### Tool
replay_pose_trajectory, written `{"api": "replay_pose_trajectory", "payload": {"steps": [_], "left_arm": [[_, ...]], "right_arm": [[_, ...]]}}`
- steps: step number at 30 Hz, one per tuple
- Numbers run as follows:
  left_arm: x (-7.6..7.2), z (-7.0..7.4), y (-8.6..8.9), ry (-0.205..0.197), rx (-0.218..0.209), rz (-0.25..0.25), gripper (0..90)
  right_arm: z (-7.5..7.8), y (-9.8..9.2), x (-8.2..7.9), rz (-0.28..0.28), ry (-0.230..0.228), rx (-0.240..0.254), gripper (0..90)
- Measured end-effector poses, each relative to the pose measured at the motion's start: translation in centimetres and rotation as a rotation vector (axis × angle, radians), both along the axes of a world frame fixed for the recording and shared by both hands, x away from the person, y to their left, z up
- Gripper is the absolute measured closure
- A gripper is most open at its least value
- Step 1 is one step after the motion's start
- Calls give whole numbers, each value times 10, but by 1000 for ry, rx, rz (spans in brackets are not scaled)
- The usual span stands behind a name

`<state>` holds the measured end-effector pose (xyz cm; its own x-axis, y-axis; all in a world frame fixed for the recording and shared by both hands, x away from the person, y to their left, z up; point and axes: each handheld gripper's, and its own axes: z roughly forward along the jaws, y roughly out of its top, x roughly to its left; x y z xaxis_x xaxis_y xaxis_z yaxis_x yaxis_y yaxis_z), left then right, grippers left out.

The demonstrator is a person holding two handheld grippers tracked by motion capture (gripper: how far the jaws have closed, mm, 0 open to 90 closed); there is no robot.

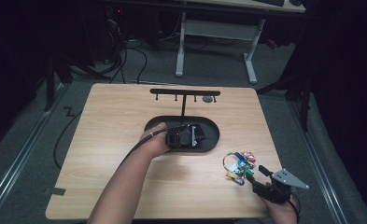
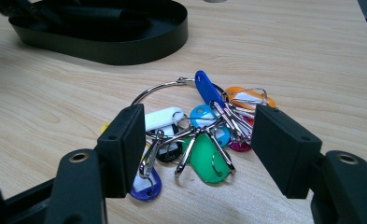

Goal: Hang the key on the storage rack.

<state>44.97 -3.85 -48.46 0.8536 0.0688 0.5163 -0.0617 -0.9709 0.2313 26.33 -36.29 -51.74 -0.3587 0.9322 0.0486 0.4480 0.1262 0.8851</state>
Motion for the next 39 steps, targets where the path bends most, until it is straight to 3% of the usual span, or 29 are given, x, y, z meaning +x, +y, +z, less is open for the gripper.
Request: {"api": "replay_pose_trajectory", "payload": {"steps": [4,12,16,18,20,23,24,26,28,32,33,35,39], "left_arm": [[-3,-2,8,3,-30,16,570],[4,-2,13,0,-22,38,588],[12,-4,9,-5,11,82,593],[17,-4,9,-4,-2,107,589],[19,-1,8,21,-12,134,566],[18,4,12,89,-67,175,495],[17,7,13,88,-90,178,494],[13,15,18,99,-176,187,480],[10,22,21,97,-219,200,475],[4,36,30,114,-335,253,472],[1,39,33,121,-381,266,471],[-5,42,38,137,-426,276,471],[-21,40,49,164,-451,274,443]], "right_arm": [[0,1,0,1,3,-4,359],[0,2,-1,2,2,-10,359],[-1,1,-1,5,6,-8,359],[-1,1,-1,8,7,-6,359],[-1,0,-1,9,4,-8,359],[-1,0,-2,8,7,-6,359],[-1,-1,-2,6,11,-5,359],[-1,-1,-3,6,10,-5,359],[-1,-1,-3,3,9,-8,359],[-1,1,-4,2,9,-14,359],[-1,1,-4,3,9,-16,359],[-1,3,-4,6,11,-22,359],[-2,3,-4,7,14,-32,358]]}}
